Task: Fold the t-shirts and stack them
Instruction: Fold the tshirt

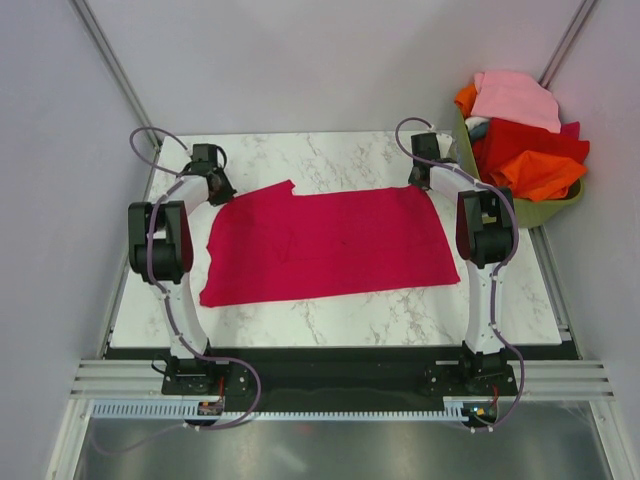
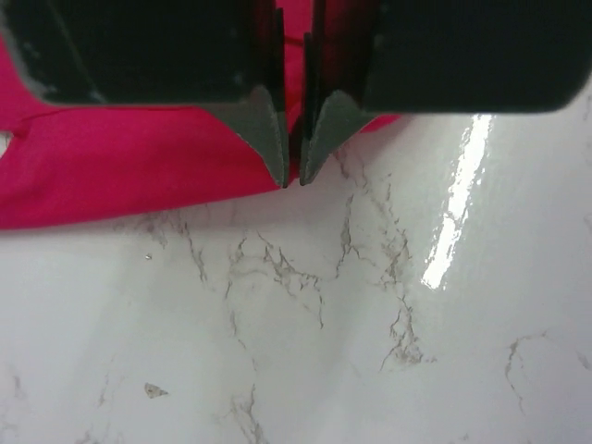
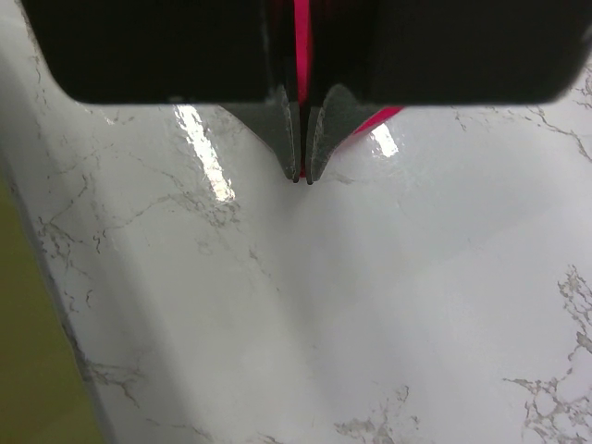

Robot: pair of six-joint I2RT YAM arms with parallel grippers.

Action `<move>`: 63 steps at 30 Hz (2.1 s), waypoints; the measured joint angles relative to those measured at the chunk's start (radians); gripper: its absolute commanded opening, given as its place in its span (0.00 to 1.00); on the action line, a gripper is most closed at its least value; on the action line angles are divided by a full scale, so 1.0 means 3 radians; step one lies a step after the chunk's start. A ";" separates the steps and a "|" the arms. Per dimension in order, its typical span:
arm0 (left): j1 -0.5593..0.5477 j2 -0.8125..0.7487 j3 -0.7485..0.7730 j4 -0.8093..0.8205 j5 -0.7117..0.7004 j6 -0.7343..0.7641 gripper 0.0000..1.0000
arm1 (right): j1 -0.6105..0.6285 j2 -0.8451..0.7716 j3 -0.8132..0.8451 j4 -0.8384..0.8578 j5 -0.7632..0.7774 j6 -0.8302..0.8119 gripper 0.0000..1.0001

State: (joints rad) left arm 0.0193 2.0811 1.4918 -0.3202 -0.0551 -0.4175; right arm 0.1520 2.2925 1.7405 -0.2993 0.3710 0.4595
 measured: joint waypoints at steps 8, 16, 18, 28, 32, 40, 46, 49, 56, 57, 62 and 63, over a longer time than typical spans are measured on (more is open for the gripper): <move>0.0000 -0.0356 -0.0243 0.0407 -0.0074 -0.0046 0.74 | 0.0000 0.0000 0.0000 0.0001 -0.0001 0.0001 0.04; 0.0015 -0.0198 -0.0032 0.0310 -0.0055 -0.0050 0.72 | 0.0000 0.0000 0.0000 0.0003 -0.0003 0.0003 0.04; 0.0029 -0.0121 0.0051 0.0244 -0.0043 -0.0051 0.70 | 0.0000 0.0000 0.0000 0.0004 -0.0010 0.0003 0.04; 0.0090 0.0237 0.0367 -0.0230 0.0029 -0.0057 0.65 | -0.0004 0.0000 0.0000 0.0008 -0.0027 0.0005 0.04; 0.0090 0.0237 0.0371 -0.0323 0.0097 -0.0061 0.65 | -0.0006 0.0000 0.0000 0.0009 -0.0028 0.0017 0.04; 0.0090 0.0280 0.0483 -0.0395 0.0228 -0.0083 0.28 | -0.0010 0.0000 0.0000 0.0011 -0.0051 0.0028 0.04; 0.0090 0.0406 0.0649 -0.0404 0.0266 -0.0076 0.02 | -0.0013 0.0000 -0.0003 0.0018 -0.0066 0.0029 0.03; 0.0090 0.0395 0.0637 -0.0385 0.0230 -0.0076 0.02 | -0.0017 -0.0001 -0.0006 0.0025 -0.0086 0.0029 0.03; 0.0088 0.0081 0.0060 -0.0010 0.0189 -0.0076 0.03 | -0.0022 -0.0089 -0.0167 0.0142 -0.0155 0.0053 0.02; 0.0086 0.0034 0.0011 0.0020 0.0189 -0.0075 0.13 | -0.0022 -0.0108 -0.0198 0.0158 -0.0178 0.0055 0.02; 0.0072 -0.0131 -0.0024 0.0191 0.0192 -0.0048 0.59 | -0.0022 -0.0140 -0.0253 0.0187 -0.0244 0.0065 0.02; 0.0066 -0.0158 -0.0024 0.0231 0.0191 -0.0046 0.63 | -0.0023 -0.0142 -0.0257 0.0189 -0.0254 0.0065 0.02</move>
State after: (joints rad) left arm 0.0391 2.0338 1.4845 -0.2508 0.0021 -0.4313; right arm 0.1452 2.2498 1.6634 -0.2424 0.2947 0.4789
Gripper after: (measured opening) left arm 0.549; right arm 0.057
